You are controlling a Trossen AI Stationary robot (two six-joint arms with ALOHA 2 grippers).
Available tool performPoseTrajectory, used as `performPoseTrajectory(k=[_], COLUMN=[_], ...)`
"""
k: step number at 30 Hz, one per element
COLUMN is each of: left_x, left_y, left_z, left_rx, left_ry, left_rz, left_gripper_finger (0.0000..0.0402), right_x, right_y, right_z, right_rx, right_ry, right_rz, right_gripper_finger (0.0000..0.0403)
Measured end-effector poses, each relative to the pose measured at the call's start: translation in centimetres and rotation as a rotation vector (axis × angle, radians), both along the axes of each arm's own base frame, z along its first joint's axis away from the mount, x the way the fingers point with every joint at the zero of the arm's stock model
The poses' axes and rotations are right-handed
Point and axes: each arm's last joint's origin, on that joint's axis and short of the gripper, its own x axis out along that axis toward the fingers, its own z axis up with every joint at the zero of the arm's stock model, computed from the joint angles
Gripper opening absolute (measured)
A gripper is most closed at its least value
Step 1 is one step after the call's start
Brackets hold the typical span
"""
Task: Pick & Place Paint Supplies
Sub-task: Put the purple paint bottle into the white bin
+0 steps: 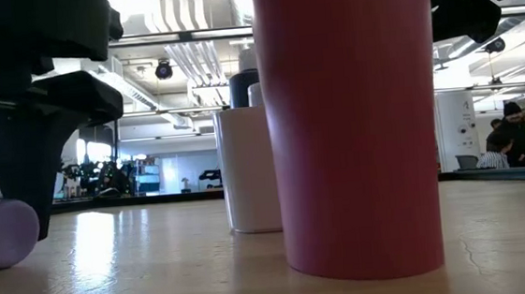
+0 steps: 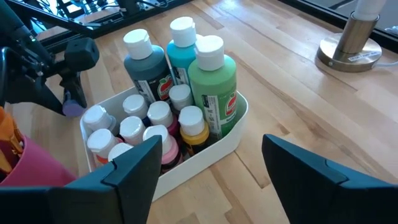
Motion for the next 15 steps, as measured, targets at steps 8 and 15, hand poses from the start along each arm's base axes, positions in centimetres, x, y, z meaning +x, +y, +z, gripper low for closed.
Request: performPoseTrajectory(k=[8, 15], left_x=[-0.03, -0.05], left_y=[0.03, 0.03], left_z=[-0.01, 0.01], left_rx=[0.001, -0.002], left_ry=[0.005, 0.008], left_rz=[0.000, -0.001], left_gripper_finger=[0.0188, 0.0164], right_x=[0.00, 0.00], right_y=[0.00, 0.00], right_z=[0.00, 0.00], right_rx=[0.000, -0.001], right_ry=[0.000, 0.000], right_rz=[0.000, 0.000], right_gripper_finger=[0.0257, 0.0251])
